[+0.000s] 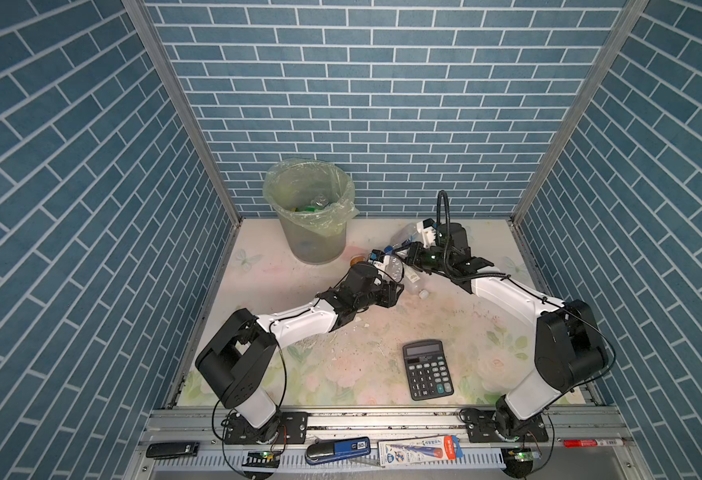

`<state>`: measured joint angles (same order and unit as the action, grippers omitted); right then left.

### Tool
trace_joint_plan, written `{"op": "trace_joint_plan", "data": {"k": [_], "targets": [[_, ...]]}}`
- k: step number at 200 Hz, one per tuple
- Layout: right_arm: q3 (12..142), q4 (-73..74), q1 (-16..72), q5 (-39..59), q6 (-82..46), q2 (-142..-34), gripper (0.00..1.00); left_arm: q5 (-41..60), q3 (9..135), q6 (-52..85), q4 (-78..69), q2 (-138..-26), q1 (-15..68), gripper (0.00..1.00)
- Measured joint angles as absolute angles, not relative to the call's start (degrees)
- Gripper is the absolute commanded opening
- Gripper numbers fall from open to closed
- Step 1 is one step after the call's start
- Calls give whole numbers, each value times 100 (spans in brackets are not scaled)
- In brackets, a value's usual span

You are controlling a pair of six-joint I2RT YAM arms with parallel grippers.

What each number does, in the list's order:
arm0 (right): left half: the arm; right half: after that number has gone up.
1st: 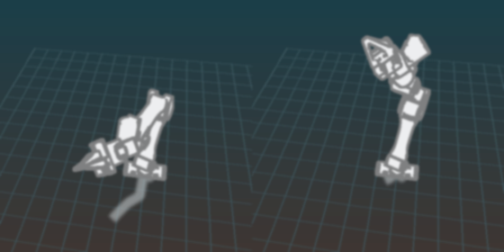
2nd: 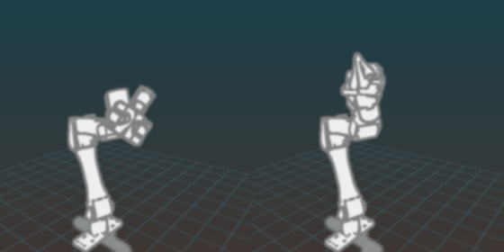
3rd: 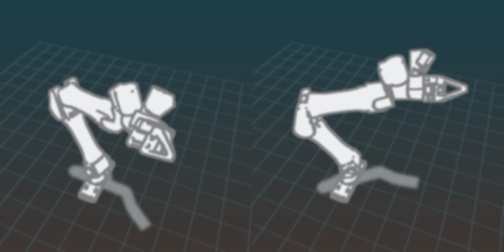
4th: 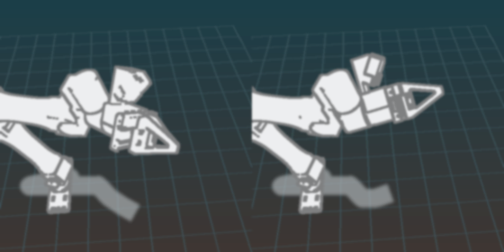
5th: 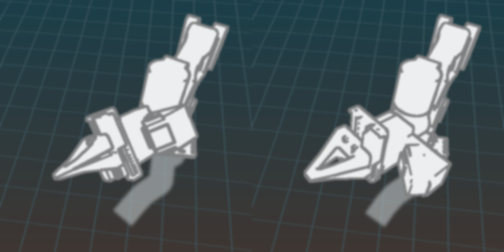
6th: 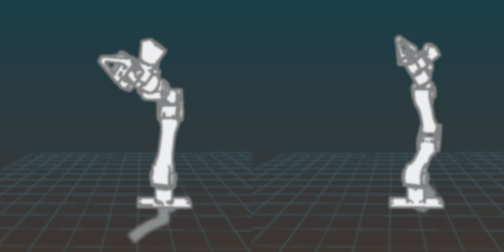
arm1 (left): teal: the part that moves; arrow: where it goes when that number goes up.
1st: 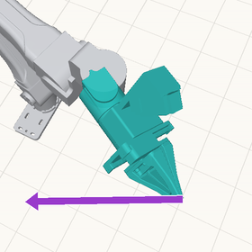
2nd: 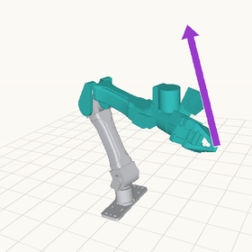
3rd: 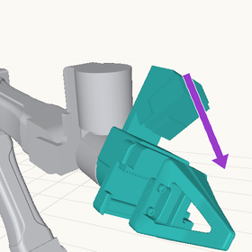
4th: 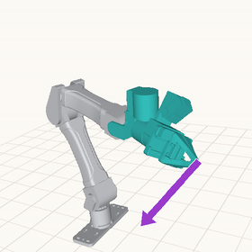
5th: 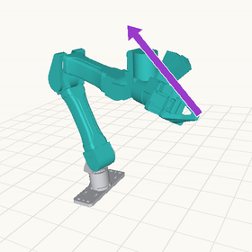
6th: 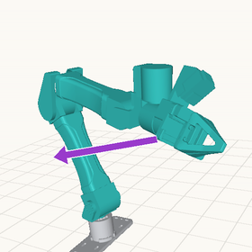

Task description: Throw the plastic bottles in the bin

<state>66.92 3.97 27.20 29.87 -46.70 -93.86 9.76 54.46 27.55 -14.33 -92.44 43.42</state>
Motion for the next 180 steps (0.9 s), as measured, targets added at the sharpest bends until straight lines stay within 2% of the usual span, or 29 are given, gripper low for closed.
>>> {"op": "trace_joint_plan", "data": {"k": [19,40,62,71,133,180], "targets": [[6692,423,2722,3030,-4678,-9386,36,926,5446,2749,-1361,-9181,4344,54],[6692,467,2724,3063,-4696,-9380,61,836,5450,2685,-1133,-9041,4342,54],[6692,467,2685,3052,-4705,-9299,80,679,5634,2515,-652,-8868,4320,54],[6692,458,2676,3035,-4665,-9220,85,639,5774,2418,-458,-8820,4298,54],[6820,303,2661,2939,-4244,-8499,97,436,6737,1844,888,-8381,3841,53],[7496,82,2746,2864,-3527,-8366,99,235,7566,1562,1959,-7992,3229,54]]}}
